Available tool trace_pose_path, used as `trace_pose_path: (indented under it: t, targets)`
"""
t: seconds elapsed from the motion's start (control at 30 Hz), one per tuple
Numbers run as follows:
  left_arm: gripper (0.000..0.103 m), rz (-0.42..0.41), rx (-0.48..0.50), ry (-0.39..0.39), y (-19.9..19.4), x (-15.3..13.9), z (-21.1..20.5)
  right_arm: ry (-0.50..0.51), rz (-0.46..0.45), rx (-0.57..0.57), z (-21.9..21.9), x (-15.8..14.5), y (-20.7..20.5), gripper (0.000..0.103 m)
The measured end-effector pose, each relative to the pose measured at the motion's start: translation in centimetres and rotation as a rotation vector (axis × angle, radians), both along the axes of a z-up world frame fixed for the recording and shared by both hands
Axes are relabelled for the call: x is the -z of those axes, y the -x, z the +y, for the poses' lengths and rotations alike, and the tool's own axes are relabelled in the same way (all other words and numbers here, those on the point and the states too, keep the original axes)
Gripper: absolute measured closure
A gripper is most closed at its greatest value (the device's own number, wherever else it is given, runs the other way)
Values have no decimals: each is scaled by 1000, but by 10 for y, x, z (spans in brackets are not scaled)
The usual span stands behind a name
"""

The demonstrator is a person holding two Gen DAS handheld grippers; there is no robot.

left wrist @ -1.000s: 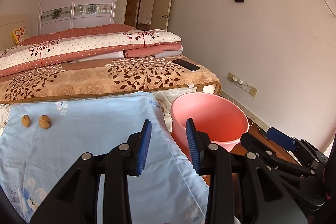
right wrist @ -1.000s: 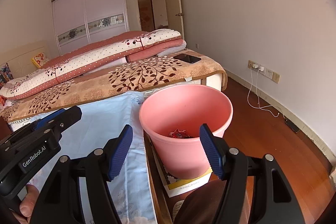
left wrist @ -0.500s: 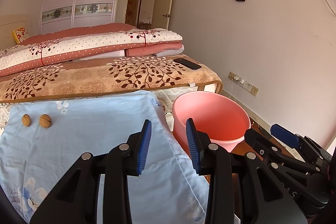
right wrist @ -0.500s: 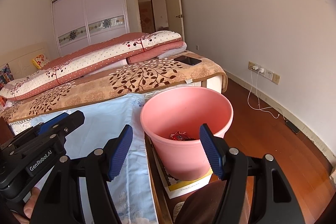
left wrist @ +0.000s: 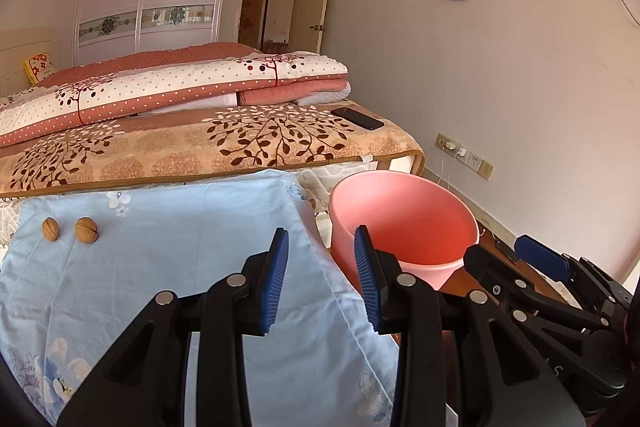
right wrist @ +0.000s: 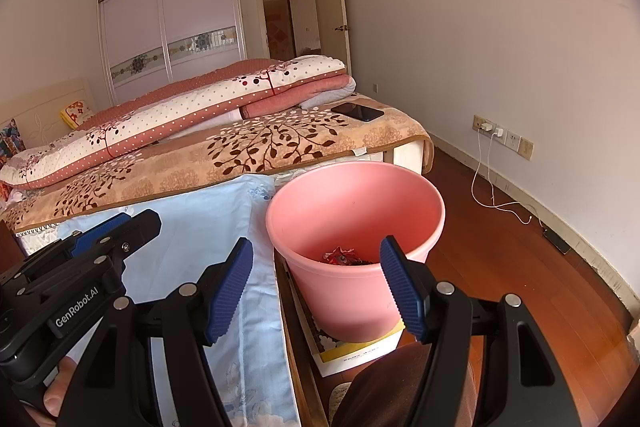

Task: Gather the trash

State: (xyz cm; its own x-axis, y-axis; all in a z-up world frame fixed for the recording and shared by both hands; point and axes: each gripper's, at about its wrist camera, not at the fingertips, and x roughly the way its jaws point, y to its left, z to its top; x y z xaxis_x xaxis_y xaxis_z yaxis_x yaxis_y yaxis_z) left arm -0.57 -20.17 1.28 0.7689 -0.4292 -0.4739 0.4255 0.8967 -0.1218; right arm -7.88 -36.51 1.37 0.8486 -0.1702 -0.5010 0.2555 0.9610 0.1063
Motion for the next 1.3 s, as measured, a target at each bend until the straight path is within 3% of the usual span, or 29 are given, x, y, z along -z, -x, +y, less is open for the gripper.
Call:
trace_pose_path:
  t: [1.3]
  targets:
    - [68,25,1,-14,-3,8,-1,-1,15,0,0,4,-2,38]
